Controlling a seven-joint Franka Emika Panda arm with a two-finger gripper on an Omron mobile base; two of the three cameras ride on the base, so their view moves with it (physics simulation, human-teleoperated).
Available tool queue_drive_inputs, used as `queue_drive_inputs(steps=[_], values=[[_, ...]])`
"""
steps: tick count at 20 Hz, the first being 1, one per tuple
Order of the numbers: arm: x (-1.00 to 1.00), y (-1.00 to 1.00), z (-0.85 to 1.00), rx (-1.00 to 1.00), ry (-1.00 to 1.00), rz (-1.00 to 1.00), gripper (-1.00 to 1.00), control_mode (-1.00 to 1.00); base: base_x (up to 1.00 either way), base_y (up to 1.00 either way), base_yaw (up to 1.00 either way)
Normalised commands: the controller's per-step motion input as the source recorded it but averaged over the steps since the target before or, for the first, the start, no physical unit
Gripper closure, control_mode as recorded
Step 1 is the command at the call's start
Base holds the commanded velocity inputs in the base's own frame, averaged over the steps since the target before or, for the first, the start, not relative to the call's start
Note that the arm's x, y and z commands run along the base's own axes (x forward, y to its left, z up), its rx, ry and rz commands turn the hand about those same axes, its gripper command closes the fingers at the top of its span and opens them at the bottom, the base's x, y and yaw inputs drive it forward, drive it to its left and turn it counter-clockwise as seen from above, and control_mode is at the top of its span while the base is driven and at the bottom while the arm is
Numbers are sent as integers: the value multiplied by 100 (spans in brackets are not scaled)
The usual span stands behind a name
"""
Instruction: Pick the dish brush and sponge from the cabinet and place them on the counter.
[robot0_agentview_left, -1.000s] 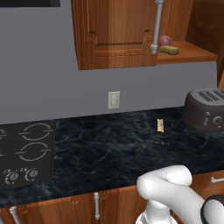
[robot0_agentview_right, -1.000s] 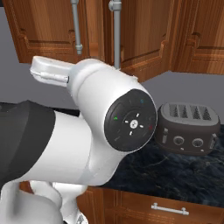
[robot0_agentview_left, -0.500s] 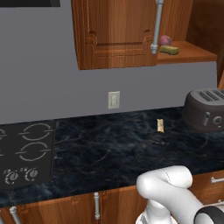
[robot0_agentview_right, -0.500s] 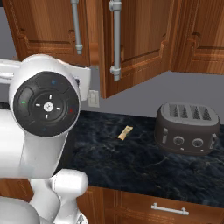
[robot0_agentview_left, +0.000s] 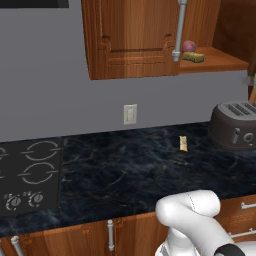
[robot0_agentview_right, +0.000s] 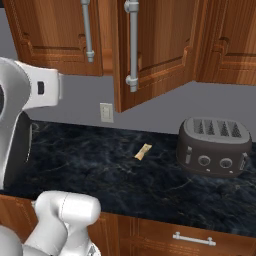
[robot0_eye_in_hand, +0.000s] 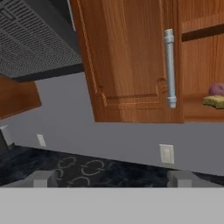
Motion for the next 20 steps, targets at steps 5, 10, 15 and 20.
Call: queue_drive_inputs(steps=[5, 10, 15, 20], values=[[15, 28, 0, -13, 13, -13, -100, -100, 0, 0, 0], [24, 24, 0, -18, 12, -11, -100, -100, 0, 0, 0], [29, 17, 0, -23, 14, -11, -100, -100, 0, 0, 0], [23, 3, 0, -24, 13, -10, -100, -100, 0, 0, 0]])
